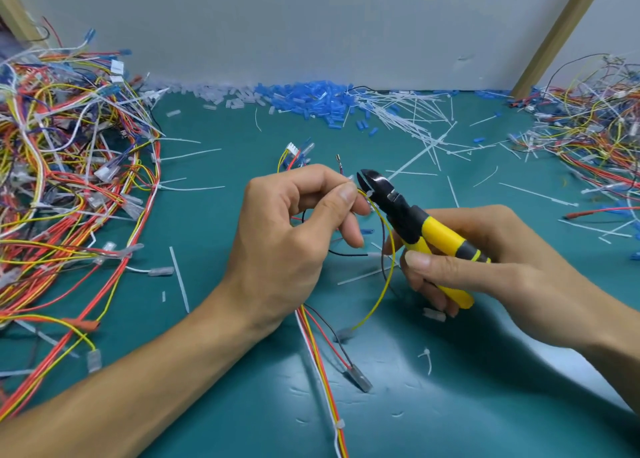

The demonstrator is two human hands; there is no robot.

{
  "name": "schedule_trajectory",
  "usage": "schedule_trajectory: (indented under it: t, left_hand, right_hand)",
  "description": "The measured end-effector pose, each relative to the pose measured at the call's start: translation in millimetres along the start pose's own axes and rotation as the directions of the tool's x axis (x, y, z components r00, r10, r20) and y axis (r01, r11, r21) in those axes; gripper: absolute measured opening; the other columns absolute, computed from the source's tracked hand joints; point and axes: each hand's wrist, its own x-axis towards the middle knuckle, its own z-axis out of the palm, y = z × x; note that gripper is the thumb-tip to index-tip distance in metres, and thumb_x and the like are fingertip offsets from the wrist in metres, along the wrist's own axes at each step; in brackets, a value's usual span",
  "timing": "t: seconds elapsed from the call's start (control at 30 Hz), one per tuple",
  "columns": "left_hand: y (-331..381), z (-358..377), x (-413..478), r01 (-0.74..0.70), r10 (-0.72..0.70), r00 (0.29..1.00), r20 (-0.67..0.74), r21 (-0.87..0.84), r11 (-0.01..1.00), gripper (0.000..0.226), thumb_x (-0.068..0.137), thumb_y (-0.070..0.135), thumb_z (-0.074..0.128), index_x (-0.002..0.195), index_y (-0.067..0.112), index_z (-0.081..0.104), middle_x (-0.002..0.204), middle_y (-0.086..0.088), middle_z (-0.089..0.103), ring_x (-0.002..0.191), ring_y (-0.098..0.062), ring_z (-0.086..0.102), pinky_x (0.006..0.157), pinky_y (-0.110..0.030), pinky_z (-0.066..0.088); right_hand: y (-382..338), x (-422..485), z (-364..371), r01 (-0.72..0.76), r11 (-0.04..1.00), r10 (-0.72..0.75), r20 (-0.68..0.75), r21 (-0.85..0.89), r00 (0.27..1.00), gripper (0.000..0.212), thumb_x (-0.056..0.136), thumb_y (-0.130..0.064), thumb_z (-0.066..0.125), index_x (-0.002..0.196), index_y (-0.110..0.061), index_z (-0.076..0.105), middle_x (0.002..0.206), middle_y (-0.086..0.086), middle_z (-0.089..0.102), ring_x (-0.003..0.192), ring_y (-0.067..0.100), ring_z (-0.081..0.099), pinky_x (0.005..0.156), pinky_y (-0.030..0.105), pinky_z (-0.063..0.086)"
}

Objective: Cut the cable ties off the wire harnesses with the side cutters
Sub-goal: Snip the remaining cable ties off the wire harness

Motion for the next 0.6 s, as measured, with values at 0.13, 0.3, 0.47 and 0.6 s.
schedule_trajectory:
  t: [0.13,0.3,0.47,0.6]
  left_hand:
    - [-0.1,1.2,-0.8,-0.004,0.004,1.000,0.003,0.026,1.000,0.025,0.097,0.012,0.057,0.078,0.005,0.071,0.058,0.000,0.067,0.061,-0.012,0.064,0.075,-0.022,0.044]
    - [1.0,0.9,-1.3,-0.012,0.012,1.000,0.002,0.030,0.999,0.025,0.097,0.012,0.057,0.079,0.004,0.071,0.059,0.000,0.067,0.064,-0.010,0.065,0.075,-0.019,0.044]
    - [0.3,0.8,-1.5,-0.016,0.016,1.000,-0.006,0.032,0.999,0.026,0.098,0.012,0.057,0.078,0.001,0.071,0.058,0.000,0.067,0.064,-0.007,0.064,0.075,-0.017,0.044]
    - [-0.6,1.1,-1.5,-0.009,0.010,1.000,-0.015,0.021,1.000,0.025,0.098,0.011,0.057,0.079,0.002,0.071,0.058,0.000,0.067,0.062,-0.005,0.063,0.071,-0.014,0.043]
  right_hand:
    - [2.4,-1.8,-1.7,0.025,0.979,-0.042,-0.080,-0.203,0.996,0.030,0.091,-0.036,0.070,0.092,-0.006,0.067,0.066,0.008,0.049,0.056,0.023,0.044,0.051,0.035,0.040]
    - [-0.9,-1.8,-1.2,0.017,0.982,-0.036,-0.095,-0.186,0.995,0.030,0.089,-0.040,0.072,0.093,-0.010,0.068,0.069,0.005,0.055,0.058,0.024,0.051,0.052,0.030,0.047]
    - [-0.8,-2.2,-1.9,0.018,0.968,-0.052,-0.130,-0.250,0.990,0.027,0.088,-0.041,0.073,0.089,-0.014,0.069,0.064,0.002,0.051,0.058,0.018,0.044,0.054,0.030,0.039]
    - [-1.3,-2.9,0.2,0.040,0.946,-0.092,-0.147,-0.322,0.985,0.031,0.089,-0.043,0.072,0.090,-0.012,0.068,0.067,0.002,0.053,0.062,0.018,0.043,0.056,0.025,0.035]
